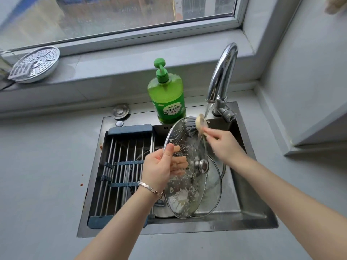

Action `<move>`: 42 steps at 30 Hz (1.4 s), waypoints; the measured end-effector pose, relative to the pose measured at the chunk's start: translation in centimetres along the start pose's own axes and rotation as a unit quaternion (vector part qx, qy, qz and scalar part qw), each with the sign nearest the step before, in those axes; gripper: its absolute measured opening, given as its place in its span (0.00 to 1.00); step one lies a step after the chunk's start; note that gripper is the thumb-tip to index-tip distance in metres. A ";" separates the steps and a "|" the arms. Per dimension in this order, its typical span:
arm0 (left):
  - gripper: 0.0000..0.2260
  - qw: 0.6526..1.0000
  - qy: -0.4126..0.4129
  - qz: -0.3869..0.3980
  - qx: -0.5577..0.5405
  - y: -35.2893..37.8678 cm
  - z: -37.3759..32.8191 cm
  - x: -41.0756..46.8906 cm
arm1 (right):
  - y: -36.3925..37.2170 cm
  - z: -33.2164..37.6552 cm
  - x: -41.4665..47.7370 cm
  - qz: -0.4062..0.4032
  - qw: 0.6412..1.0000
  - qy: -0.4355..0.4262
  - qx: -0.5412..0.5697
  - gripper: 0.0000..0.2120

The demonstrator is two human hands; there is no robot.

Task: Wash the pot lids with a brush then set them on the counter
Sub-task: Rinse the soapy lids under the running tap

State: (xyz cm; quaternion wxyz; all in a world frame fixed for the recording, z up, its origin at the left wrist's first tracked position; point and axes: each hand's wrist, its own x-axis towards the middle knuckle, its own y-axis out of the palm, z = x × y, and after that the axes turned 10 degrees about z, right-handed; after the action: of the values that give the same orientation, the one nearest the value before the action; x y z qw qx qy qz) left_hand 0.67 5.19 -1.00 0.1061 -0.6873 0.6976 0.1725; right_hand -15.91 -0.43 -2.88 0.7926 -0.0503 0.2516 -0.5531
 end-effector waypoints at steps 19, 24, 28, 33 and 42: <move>0.16 0.977 -0.008 -0.141 -0.162 -0.5 -1.2 2.0 | 4.9 -2.8 -8.3 0.114 0.983 -0.073 -0.121 0.19; 0.17 0.965 -0.015 -0.155 -0.210 -1.1 -1.0 1.3 | 2.4 -4.3 -5.1 0.048 0.996 0.016 -0.069 0.17; 0.17 0.959 -0.019 -0.173 -0.222 -1.8 -0.7 1.4 | 4.3 -3.2 -8.2 0.151 0.980 -0.050 -0.122 0.18; 0.17 0.948 -0.021 -0.192 -0.251 -2.7 -0.4 1.4 | 2.5 -5.5 -6.4 0.096 0.990 0.038 -0.091 0.17; 0.17 0.942 -0.039 -0.195 -0.272 -2.8 -0.3 0.8 | 1.7 -5.7 -7.1 0.131 0.984 0.064 -0.106 0.16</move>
State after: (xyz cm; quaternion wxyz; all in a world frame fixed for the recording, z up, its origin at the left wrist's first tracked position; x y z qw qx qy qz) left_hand 3.46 4.33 -1.33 -0.0258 -0.8054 0.4716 0.3580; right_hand -18.92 7.79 -5.98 0.8308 -0.0650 0.3635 -0.4164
